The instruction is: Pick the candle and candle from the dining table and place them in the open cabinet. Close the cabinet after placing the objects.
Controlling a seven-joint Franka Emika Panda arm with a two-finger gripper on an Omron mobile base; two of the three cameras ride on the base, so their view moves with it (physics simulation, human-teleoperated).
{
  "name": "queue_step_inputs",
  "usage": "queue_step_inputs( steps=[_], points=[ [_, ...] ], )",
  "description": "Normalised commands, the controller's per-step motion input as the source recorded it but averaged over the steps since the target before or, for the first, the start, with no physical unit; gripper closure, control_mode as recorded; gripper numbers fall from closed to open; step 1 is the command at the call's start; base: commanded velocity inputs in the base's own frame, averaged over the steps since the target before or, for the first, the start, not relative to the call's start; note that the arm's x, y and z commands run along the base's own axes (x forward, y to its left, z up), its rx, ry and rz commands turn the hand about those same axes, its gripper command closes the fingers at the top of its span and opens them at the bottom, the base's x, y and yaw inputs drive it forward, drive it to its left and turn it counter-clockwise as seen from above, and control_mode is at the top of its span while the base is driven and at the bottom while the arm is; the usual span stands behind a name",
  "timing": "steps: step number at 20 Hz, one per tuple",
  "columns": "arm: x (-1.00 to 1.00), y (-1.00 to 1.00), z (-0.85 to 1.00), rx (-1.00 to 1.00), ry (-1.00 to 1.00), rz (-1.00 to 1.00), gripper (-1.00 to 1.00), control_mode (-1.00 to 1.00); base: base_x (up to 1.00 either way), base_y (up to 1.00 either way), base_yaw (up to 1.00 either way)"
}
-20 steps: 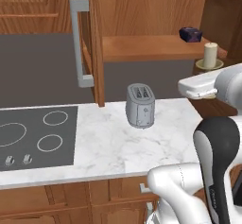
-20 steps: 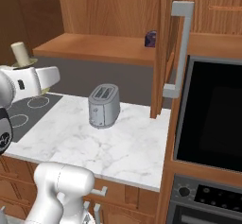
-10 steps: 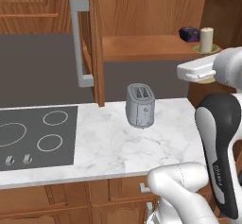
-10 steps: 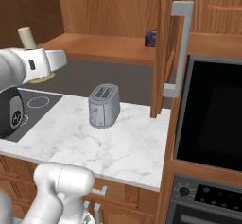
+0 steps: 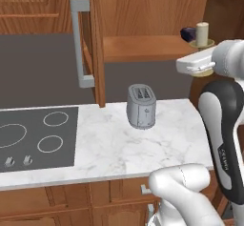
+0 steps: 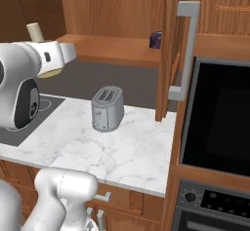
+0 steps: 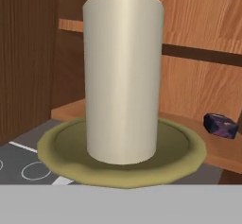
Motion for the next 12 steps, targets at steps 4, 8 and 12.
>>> queue_step_inputs(
  steps=[4,8,12],
  points=[
    [0.55,0.01,0.0,0.04,0.0,0.02,1.0,-1.0,0.0,0.0,0.0],
    [0.45,0.38,0.0,0.04,0.0,0.0,1.0,-1.0,0.0,0.0,0.0],
    [0.39,0.38,0.0,0.02,0.0,0.0,1.0,-1.0,0.0,0.0,0.0]
  ],
)
